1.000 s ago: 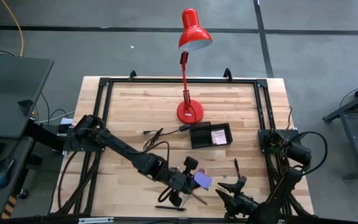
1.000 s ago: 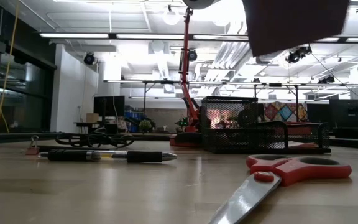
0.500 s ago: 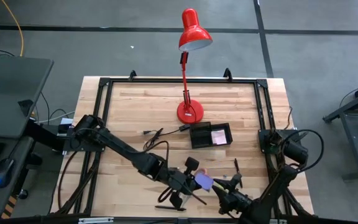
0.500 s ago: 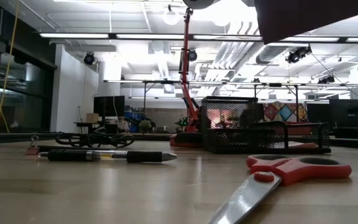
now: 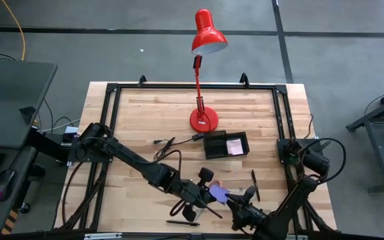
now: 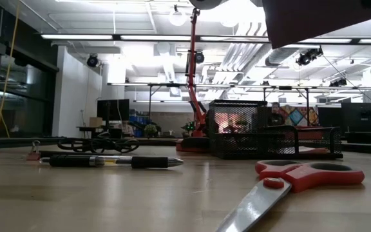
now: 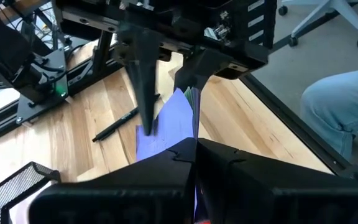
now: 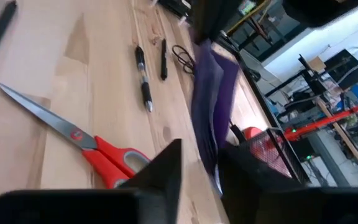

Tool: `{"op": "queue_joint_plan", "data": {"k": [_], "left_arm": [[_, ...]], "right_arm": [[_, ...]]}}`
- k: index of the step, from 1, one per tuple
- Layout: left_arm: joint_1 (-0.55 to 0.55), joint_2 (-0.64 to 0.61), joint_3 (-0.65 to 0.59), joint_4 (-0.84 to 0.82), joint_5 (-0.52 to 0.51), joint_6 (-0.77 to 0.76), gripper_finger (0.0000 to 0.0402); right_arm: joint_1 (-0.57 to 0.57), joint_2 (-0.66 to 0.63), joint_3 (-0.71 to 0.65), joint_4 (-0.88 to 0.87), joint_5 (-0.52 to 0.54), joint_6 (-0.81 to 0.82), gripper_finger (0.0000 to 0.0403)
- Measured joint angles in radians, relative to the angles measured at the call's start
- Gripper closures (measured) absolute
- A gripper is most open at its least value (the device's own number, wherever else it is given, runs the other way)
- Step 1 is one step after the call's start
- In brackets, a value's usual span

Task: Pick and place office supplies into organizer
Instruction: Put the purple sticky notes into the desk organizer

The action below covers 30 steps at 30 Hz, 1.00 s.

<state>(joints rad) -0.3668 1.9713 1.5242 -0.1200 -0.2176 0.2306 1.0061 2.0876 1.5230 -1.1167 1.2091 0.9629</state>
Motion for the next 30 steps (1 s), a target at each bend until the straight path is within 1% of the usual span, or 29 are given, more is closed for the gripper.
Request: {"op": "queue_joint_plan", "data": {"k": [3,4,7,11,14,16,19,21,22,24,26,28,30], "left_arm": [[0.001,0.0,0.0,0.0,0.0,0.0,0.0401],[0.001,0.0,0.0,-0.001,0.0,0.0,0.0401],[0.001,0.0,0.0,-0.011,-0.004,-0.003,0.04],[-0.002,0.0,0.0,-0.068,-0.068,-0.027,0.0384],[0.0,0.0,0.0,-0.137,-0.117,-0.066,0.0354],[0.002,0.0,0.0,-0.192,-0.146,-0.105,0.0327],[0.0,0.0,0.0,-0.295,-0.219,-0.169,0.0282],[-0.003,-0.003,-0.001,-0.354,-0.215,-0.222,0.0256],[-0.006,-0.004,-0.003,-0.36,-0.184,-0.239,0.0245],[-0.015,-0.006,-0.027,-0.315,-0.11,-0.254,0.0227],[-0.025,-0.006,-0.072,-0.211,-0.066,-0.256,0.0217],[-0.043,-0.006,-0.135,-0.034,-0.036,-0.254,0.0212],[-0.054,-0.006,-0.201,0.138,-0.034,-0.242,0.0212]], "right_arm": [[0.0,0.0,0.0,0.046,0.011,-0.049,0.0383],[-0.002,0.0,0.0,0.057,0.011,-0.061,0.0392],[-0.005,0.0,0.0,0.063,0.017,-0.045,0.0398],[-0.008,0.0,0.0,0.007,0.008,0.037,0.04],[-0.006,0.0,0.0,-0.054,-0.023,0.138,0.0401],[0.0,0.0,0.0,-0.091,-0.04,0.196,0.0401],[0.005,0.0,0.0,-0.159,-0.048,0.288,0.0401],[0.004,0.0,0.0,-0.222,-0.092,0.36,0.0402],[0.001,0.0,0.0,-0.271,-0.13,0.407,0.0402],[-0.008,0.0,0.0,-0.353,-0.194,0.495,0.0402],[-0.012,0.0,-0.012,-0.372,-0.196,0.533,0.0402],[-0.012,0.001,-0.028,-0.376,-0.182,0.551,0.0402],[-0.011,0.001,-0.043,-0.376,-0.194,0.576,0.0402]]}}
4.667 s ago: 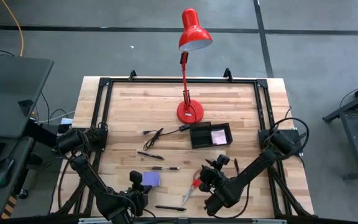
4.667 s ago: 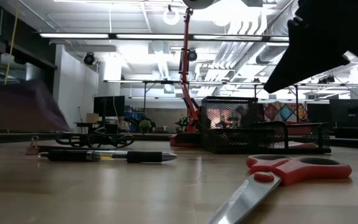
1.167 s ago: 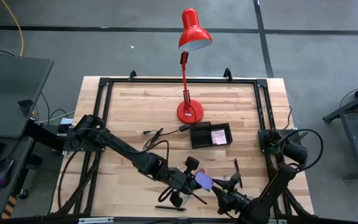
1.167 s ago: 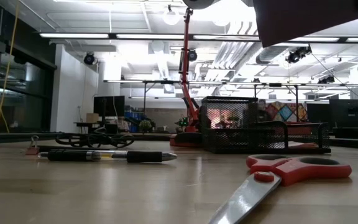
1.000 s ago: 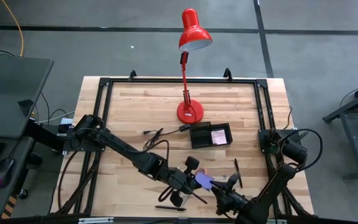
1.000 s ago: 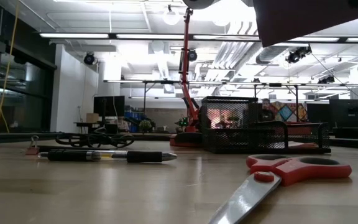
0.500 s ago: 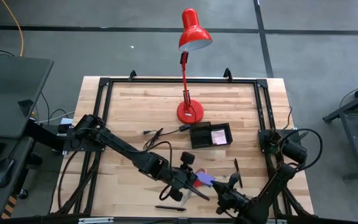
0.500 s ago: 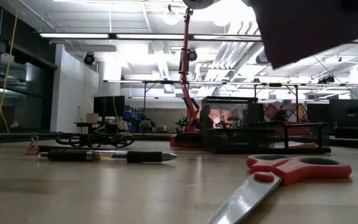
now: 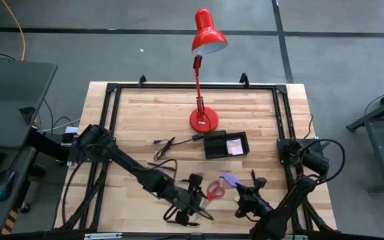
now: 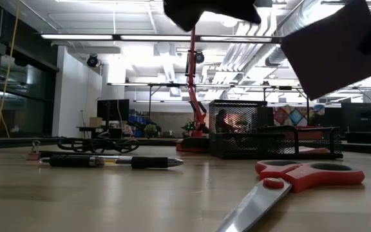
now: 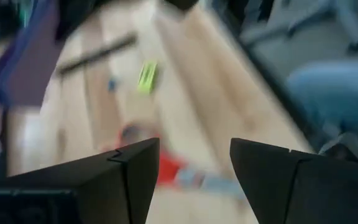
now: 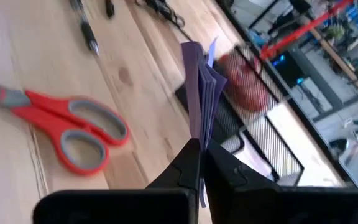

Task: Pick and place office supplies into organizer
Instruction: Put the purple sticky notes into the desk organizer

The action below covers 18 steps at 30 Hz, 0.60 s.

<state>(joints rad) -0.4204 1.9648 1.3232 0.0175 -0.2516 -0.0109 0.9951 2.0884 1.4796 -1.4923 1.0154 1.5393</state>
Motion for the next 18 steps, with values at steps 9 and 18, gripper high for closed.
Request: {"op": "queue_joint_plan", "data": {"k": [9,18], "left_arm": [[-0.026,-0.108,-0.322,0.494,0.038,-0.022,0.0226],[-0.024,-0.23,-0.731,1.062,0.054,-0.088,0.0227]], "right_arm": [[-0.004,0.0,-0.01,-0.019,-0.035,0.008,0.0402],[-0.09,0.0,-0.011,-0.078,-0.108,-0.15,0.0403]]}}
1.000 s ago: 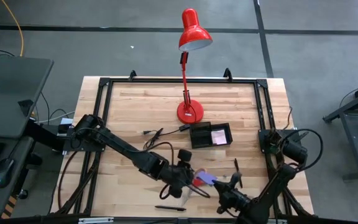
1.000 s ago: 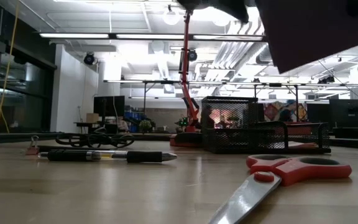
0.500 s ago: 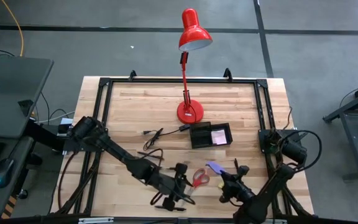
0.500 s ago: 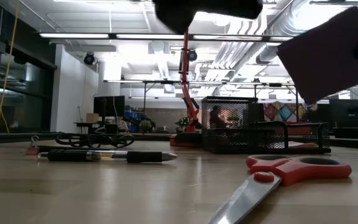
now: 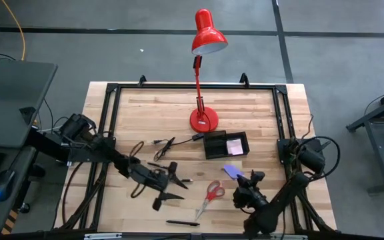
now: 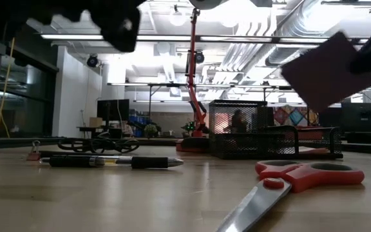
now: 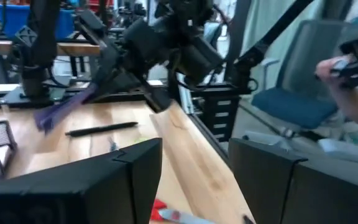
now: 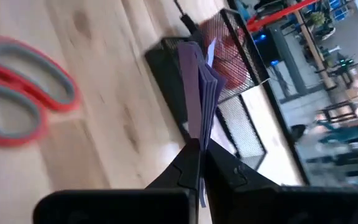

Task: Pick and place office supplies into organizer
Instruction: Put the purple sticky notes into the desk organizer

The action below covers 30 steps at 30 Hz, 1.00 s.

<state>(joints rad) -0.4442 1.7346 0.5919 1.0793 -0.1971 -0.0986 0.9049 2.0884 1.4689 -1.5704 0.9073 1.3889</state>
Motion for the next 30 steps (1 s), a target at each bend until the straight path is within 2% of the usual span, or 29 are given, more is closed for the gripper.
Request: {"op": "queue_joint_plan", "data": {"k": [5,11,16,20,23,26,30], "left_arm": [[-0.002,-0.014,-0.058,0.043,0.007,-0.038,0.0228],[-0.001,-0.016,-0.056,0.016,0.052,-0.09,0.0228],[-0.002,-0.015,-0.056,0.024,0.119,-0.093,0.0228],[-0.002,-0.015,-0.056,0.021,0.126,-0.093,0.0228],[-0.002,-0.015,-0.056,0.018,0.129,-0.096,0.0228],[-0.001,-0.015,-0.056,0.019,0.145,-0.097,0.0228],[-0.001,-0.015,-0.056,0.018,0.146,-0.097,0.0228]], "right_arm": [[-0.104,0.0,0.0,-0.002,-0.024,-0.126,0.0403],[-0.196,-0.001,0.0,-0.001,-0.093,-0.271,0.0403],[-0.243,-0.002,0.0,-0.001,-0.092,-0.299,0.0403],[-0.256,-0.002,0.0,-0.001,-0.15,-0.31,0.0403],[-0.225,-0.002,0.0,0.0,-0.198,-0.271,0.0403],[-0.186,-0.022,-0.021,0.003,-0.199,-0.208,0.0403],[-0.108,-0.118,-0.142,0.001,-0.159,0.011,0.0403]]}}
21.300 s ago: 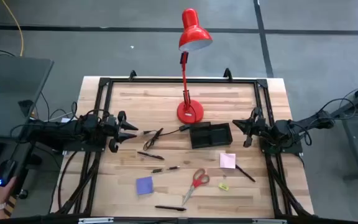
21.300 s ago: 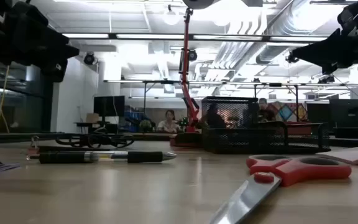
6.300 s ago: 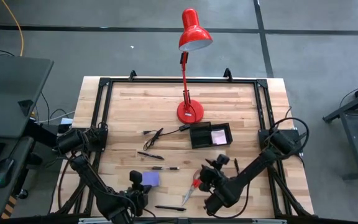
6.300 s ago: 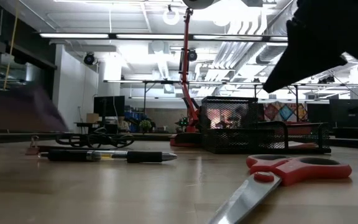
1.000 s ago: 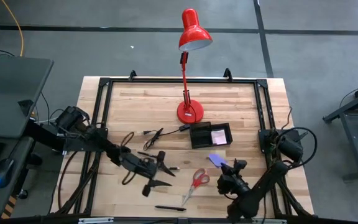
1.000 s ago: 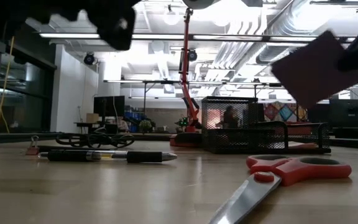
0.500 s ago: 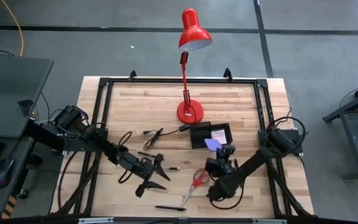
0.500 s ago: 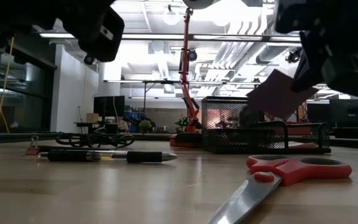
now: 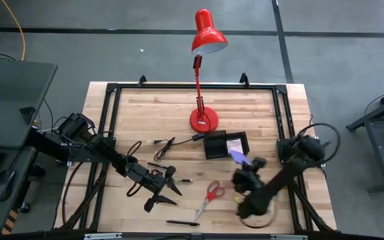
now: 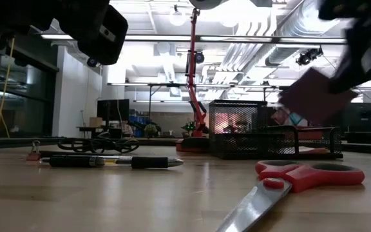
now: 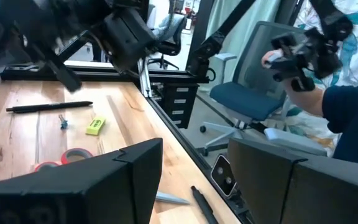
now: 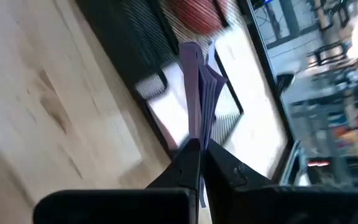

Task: Pick and place office supplies into organizer
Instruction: Put the purple sticky notes into the desk organizer

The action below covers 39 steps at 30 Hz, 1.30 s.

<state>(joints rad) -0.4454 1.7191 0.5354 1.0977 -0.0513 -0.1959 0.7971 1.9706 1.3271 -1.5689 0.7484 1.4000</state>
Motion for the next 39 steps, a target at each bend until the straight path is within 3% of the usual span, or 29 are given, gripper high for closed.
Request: {"op": "queue_joint_plan", "data": {"k": [4,8,12,20,27,39], "left_arm": [[0.0,0.0,0.0,0.002,0.0,0.0,0.0228],[0.0,0.0,0.0,0.001,-0.004,0.003,0.0228],[0.0,0.0,0.0,0.002,-0.009,0.006,0.0228],[0.0,0.001,0.0,-0.006,-0.009,0.007,0.0228],[0.0,0.001,0.0,-0.024,-0.009,0.004,0.0228],[0.0,0.001,0.0,-0.025,-0.009,-0.019,0.0228]], "right_arm": [[0.097,-0.112,-0.129,0.02,0.03,0.194,0.0403],[0.105,-0.198,-0.189,-0.007,-0.003,0.242,0.0403],[0.03,-0.226,-0.229,-0.005,-0.042,0.143,0.0403],[-0.095,-0.224,-0.28,0.023,0.028,-0.04,0.0403],[-0.208,-0.224,-0.296,0.209,0.075,-0.316,0.0403],[-0.301,-0.224,-0.296,0.306,0.07,-0.498,0.0403]]}}
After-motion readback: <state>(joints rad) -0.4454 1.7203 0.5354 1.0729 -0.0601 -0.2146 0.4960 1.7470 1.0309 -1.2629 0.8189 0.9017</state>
